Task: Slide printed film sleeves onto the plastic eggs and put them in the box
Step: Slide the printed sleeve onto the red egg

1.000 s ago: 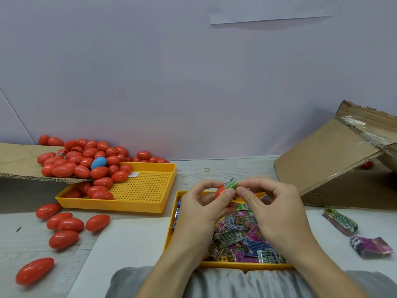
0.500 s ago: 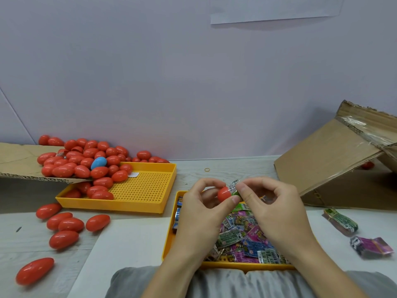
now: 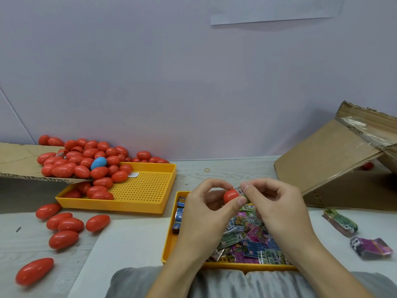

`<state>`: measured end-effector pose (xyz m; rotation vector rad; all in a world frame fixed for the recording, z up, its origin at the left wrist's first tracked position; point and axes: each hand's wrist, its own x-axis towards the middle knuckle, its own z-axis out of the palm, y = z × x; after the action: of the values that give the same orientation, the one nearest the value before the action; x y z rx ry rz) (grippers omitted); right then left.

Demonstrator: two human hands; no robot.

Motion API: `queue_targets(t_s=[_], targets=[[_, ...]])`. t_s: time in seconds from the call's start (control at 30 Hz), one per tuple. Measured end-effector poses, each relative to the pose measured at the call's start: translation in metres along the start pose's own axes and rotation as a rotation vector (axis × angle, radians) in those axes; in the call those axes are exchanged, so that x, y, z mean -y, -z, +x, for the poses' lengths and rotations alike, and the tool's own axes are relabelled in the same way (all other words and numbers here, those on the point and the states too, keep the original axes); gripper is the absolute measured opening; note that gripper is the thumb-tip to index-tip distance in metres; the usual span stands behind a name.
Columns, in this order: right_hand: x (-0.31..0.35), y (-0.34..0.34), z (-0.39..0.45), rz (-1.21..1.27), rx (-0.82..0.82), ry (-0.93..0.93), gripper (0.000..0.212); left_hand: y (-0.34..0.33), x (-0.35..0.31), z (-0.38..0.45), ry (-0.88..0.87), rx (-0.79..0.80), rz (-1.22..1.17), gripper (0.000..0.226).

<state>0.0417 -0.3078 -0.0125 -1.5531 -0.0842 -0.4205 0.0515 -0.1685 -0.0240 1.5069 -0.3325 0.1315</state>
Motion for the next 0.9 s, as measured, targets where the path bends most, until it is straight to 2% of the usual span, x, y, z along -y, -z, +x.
queue_targets(t_s=[0.5, 0.73, 0.9], targets=[[-0.0008, 0.0006, 0.0006, 0.018, 0.029, -0.062, 0.012, -0.0018, 0.0011, -0.0006, 0.027, -0.037, 0.093, 0.024], [-0.0008, 0.0003, 0.0002, -0.026, 0.039, -0.027, 0.013, -0.0032, 0.0011, -0.0015, 0.002, -0.04, 0.148, 0.026], [-0.0003, 0.0014, -0.0011, -0.163, 0.067, 0.053, 0.015, -0.0027, 0.0013, -0.0017, -0.041, -0.008, 0.184, 0.022]])
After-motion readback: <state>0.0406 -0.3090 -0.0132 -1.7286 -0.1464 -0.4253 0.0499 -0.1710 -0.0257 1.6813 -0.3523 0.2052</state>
